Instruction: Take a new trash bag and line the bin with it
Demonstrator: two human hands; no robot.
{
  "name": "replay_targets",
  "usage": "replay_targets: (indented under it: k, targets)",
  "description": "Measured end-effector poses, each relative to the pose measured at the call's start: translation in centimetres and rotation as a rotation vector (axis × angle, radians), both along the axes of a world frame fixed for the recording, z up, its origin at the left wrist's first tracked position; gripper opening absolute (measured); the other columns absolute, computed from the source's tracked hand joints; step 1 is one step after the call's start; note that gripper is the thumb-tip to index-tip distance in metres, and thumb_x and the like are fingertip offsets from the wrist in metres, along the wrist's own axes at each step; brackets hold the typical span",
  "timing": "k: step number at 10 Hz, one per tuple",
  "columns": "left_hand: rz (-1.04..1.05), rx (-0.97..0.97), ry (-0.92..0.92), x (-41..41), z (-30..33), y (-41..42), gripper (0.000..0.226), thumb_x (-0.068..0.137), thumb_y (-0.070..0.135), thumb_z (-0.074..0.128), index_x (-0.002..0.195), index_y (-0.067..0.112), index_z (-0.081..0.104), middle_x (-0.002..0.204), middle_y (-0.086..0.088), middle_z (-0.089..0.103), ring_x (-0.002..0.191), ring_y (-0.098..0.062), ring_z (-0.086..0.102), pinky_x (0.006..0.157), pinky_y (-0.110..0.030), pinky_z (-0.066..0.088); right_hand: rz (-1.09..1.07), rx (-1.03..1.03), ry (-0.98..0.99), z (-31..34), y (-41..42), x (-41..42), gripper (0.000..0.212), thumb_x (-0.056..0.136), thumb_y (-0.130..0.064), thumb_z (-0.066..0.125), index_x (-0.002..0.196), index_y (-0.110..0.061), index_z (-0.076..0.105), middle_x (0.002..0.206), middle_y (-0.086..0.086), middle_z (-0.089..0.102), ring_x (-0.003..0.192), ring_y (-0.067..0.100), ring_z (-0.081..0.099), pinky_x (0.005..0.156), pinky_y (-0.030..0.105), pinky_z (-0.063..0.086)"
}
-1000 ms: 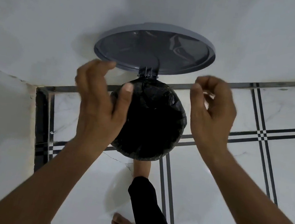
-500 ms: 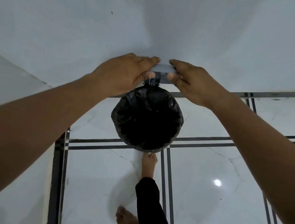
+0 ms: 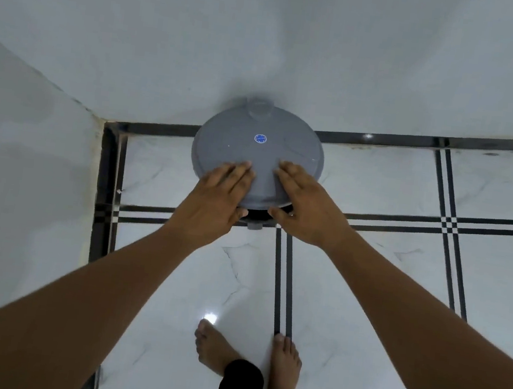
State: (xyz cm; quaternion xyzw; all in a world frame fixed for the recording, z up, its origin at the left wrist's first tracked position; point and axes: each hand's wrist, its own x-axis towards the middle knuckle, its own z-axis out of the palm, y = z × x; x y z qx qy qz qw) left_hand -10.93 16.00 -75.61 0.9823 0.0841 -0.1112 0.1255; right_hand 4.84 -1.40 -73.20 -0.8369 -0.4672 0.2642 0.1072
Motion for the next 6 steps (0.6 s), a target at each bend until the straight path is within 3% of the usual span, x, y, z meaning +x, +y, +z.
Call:
replay_targets:
  k: [2, 3, 4, 6]
  targets:
    - [0.233, -0.084, 0.225, -0.2, -0.8, -3.7, 0.058, 0.106, 0.027, 0.048, 0.158, 0.006, 0.033, 0.167, -0.014, 0.032, 0.151, -0.039, 0.031, 0.117, -0.053, 0.04, -0.046, -0.224, 0.088, -2.0, -0.4, -1.8, 0.074, 0.099, -0.039, 0.056, 0.159, -0.006, 0.028, 0.165, 0.012, 0.03, 0.151, 0.029, 0.03, 0.121, 0.042, 0.033]
    - [0.269, -0.115, 0.241, 1.0, 1.3, -4.0, 0.057, 0.108, 0.027, 0.042, 0.159, 0.006, 0.029, 0.167, -0.014, 0.032, 0.152, -0.034, 0.029, 0.12, -0.047, 0.036, -0.082, -0.249, 0.091, 0.0, 0.1, -1.5, 0.063, 0.099, -0.039, 0.055, 0.151, -0.006, 0.041, 0.153, 0.012, 0.047, 0.139, 0.029, 0.045, 0.113, 0.043, 0.042]
    - [0.3, -0.152, 0.252, 1.9, 5.2, -4.1, 0.058, 0.108, 0.025, 0.042, 0.16, 0.004, 0.026, 0.168, -0.015, 0.03, 0.154, -0.033, 0.027, 0.123, -0.043, 0.03, -0.08, -0.242, 0.077, 3.7, 0.9, -0.8, 0.061, 0.099, -0.041, 0.054, 0.149, -0.007, 0.043, 0.15, 0.012, 0.049, 0.137, 0.029, 0.047, 0.111, 0.043, 0.044]
    - [0.323, -0.123, 0.135, 3.9, 20.0, -3.2, 0.061, 0.109, 0.032, 0.039, 0.162, 0.006, 0.022, 0.17, -0.012, 0.023, 0.157, -0.03, 0.017, 0.125, -0.043, 0.025, -0.065, -0.118, 0.003, 18.4, 2.0, 1.2, 0.07, 0.1, -0.044, 0.051, 0.157, -0.009, 0.03, 0.164, 0.011, 0.03, 0.151, 0.027, 0.028, 0.12, 0.039, 0.032]
